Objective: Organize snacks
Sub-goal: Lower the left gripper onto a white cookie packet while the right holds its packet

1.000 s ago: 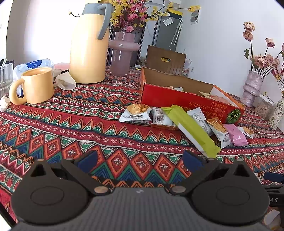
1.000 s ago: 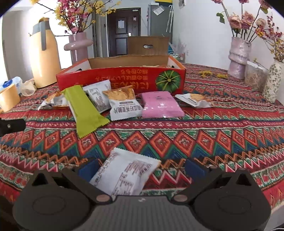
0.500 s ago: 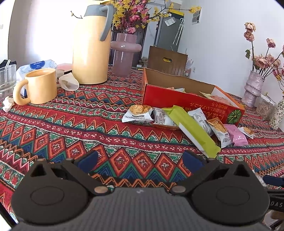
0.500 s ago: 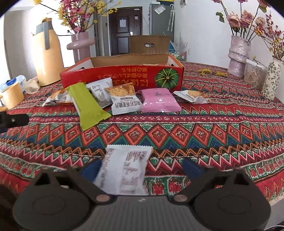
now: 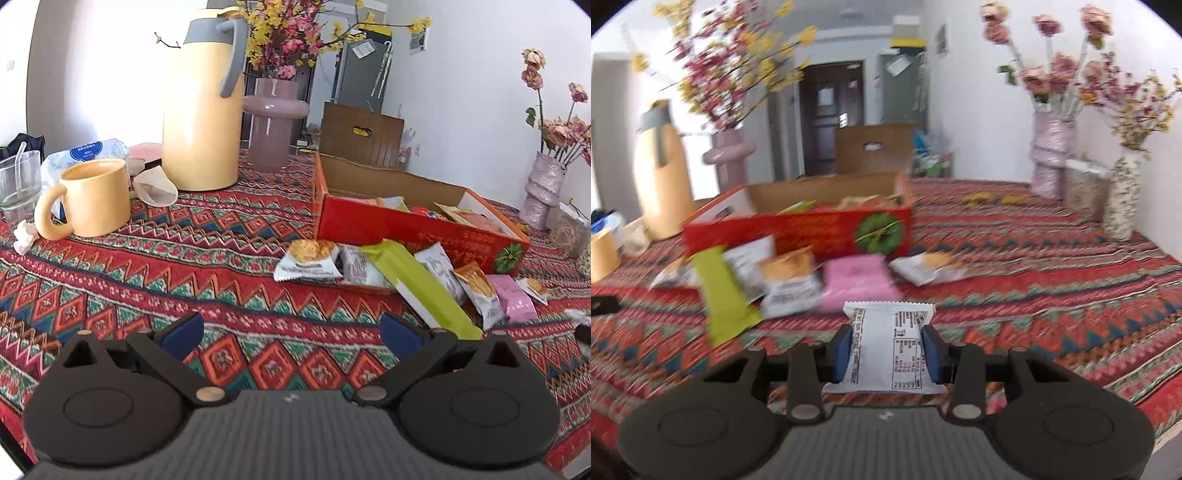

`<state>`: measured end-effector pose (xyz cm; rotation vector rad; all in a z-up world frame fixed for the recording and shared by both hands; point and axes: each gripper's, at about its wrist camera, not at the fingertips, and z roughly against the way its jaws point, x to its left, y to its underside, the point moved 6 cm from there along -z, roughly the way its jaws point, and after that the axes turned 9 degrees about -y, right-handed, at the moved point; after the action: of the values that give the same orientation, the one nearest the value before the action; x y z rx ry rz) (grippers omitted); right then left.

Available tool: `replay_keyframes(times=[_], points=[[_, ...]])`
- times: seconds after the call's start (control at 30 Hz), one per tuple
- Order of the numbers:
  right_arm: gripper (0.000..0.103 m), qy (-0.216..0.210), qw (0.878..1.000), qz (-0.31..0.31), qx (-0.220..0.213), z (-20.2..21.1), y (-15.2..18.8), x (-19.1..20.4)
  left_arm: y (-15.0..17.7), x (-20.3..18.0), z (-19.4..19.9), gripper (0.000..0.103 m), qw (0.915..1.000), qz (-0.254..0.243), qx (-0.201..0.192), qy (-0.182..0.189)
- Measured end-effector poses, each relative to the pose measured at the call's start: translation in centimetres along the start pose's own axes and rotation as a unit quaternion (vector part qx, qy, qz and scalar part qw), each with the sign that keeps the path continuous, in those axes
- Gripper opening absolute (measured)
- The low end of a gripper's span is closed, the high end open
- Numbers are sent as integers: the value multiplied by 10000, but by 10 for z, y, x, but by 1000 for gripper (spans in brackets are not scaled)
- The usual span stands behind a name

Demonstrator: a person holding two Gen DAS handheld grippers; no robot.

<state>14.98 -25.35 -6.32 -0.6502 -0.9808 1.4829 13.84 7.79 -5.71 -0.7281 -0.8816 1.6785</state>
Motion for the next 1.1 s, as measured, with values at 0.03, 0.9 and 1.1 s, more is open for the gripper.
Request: replay_keyframes(times=[0.03, 0.9, 1.1], points=[[39, 75, 10000, -30, -56, -3, -4, -7, -2, 1, -2, 103, 10000, 14, -9, -14], [39, 366, 9933, -84, -1091, -80, -60, -54, -24, 1, -45, 103, 9992, 137, -191, -332], [40, 284, 9925, -6, -1185, -75, -58, -50, -46, -6, -37, 103, 9993, -14, -227, -309]])
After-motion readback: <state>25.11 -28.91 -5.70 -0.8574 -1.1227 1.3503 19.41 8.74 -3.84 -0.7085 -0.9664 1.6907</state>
